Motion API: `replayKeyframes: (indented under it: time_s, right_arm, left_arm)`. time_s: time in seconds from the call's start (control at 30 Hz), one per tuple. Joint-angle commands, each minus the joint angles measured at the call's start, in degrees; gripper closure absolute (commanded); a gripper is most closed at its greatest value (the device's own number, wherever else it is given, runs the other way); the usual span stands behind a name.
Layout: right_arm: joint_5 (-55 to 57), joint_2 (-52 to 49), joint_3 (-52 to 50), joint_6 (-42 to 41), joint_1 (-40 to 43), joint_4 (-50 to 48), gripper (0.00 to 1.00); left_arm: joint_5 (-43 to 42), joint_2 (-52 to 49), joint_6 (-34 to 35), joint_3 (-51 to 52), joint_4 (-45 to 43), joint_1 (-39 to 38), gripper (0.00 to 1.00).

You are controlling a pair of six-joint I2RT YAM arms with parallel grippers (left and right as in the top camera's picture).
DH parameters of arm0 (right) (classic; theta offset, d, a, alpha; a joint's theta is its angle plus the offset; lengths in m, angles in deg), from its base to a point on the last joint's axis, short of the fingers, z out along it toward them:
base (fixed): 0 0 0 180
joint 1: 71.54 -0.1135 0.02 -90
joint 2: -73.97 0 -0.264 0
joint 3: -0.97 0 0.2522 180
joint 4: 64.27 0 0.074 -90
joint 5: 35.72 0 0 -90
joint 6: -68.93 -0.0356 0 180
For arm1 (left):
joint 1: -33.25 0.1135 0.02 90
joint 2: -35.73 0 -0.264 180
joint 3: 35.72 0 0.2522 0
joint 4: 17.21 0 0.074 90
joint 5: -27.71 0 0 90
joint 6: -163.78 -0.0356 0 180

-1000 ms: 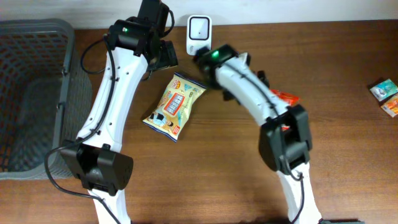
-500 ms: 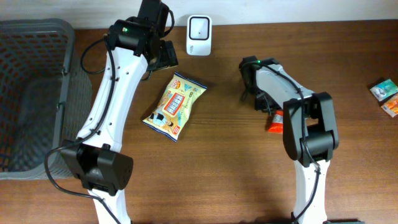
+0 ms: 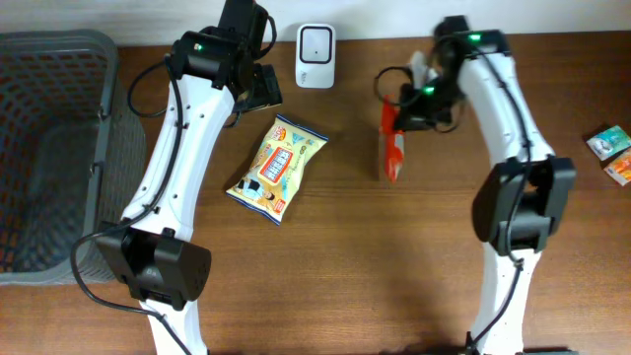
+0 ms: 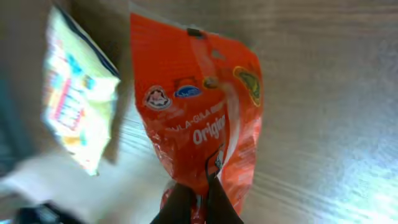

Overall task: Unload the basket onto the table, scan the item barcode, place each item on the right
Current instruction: 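Hold the red candy bag up to the barcode scanner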

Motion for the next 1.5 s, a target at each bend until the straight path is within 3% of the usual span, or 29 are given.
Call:
replayKeyframes:
  time_s: [0.0, 0.1, 0.2, 0.3, 0.4, 0.5, 0.57, 0.63, 0.87, 0.9, 0.97, 1.0, 1.2, 1.3, 1.47]
  right_arm:
    - [-18.60, 0.24, -9.22, 2.95, 6.88, -5.20, 0.96]
    - [-15.63, 0.22, -21.35, 1.18, 13.66, -12.02, 0.94]
    - [1.07, 0.72, -18.43, -0.04, 18.99, -4.39, 0.63]
    - [9.44, 1.53, -6.19, 1.14, 19.93, 8.13, 0.44]
    - [9.57, 1.51, -0.61, 4.13, 13.90, 16.11, 0.43]
    - [14.88, 1.31, -2.34, 0.70, 7.13, 12.24, 0.39]
    - [24.13, 1.31, -5.77, -8.44, 1.73, 6.32, 0.39]
    - [24.76, 1.31, -9.86, -12.87, -1.57, 0.59, 0.40]
    - [30.12, 1.31, -23.52, -17.00, -5.35, -14.99, 0.42]
    - [30.10, 1.31, -25.14, -17.00, -5.38, -16.33, 0.49]
    - [30.01, 1.31, -26.12, -17.05, -5.49, -16.90, 0.89]
    - [29.81, 1.33, -25.70, -17.03, -5.70, -17.14, 0.96]
    - [28.33, 1.33, -11.69, -11.61, -9.05, -19.87, 0.96]
    - [28.33, 1.33, -3.52, -11.61, -12.48, -32.79, 0.96]
    - [28.55, 0.39, -3.63, -11.61, -16.50, -58.01, 0.96]
  left_arm:
    - [-0.20, 0.76, -0.31, -0.46, 0.09, 0.00, 0.01]
    - [-0.17, 0.76, -0.31, -0.46, 0.09, 0.00, 0.01]
    - [-0.20, 0.76, -0.31, -0.46, 0.07, 0.00, 0.01]
    - [-0.17, 0.76, -0.31, -0.46, 0.09, 0.00, 0.01]
    - [-0.17, 0.76, -0.31, -0.46, 0.09, 0.00, 0.01]
    - [-0.20, 0.76, -0.31, -0.46, 0.09, 0.00, 0.01]
    - [-0.17, 0.76, -0.31, -0.46, 0.09, 0.00, 0.01]
    - [-0.17, 0.76, -0.31, -0.46, 0.07, 0.00, 0.01]
    - [-0.20, 0.76, -0.31, -0.46, 0.09, 0.00, 0.01]
    - [-0.20, 0.76, -0.31, -0.46, 0.09, 0.00, 0.01]
    - [-0.20, 0.76, -0.31, -0.46, 0.07, 0.00, 0.01]
    - [-0.20, 0.76, -0.31, -0.46, 0.09, 0.00, 0.01]
    - [-0.17, 0.76, -0.31, -0.46, 0.09, 0.00, 0.01]
    - [-0.20, 0.76, -0.31, -0.46, 0.07, 0.00, 0.01]
    - [-0.20, 0.76, -0.31, -0.46, 0.07, 0.00, 0.01]
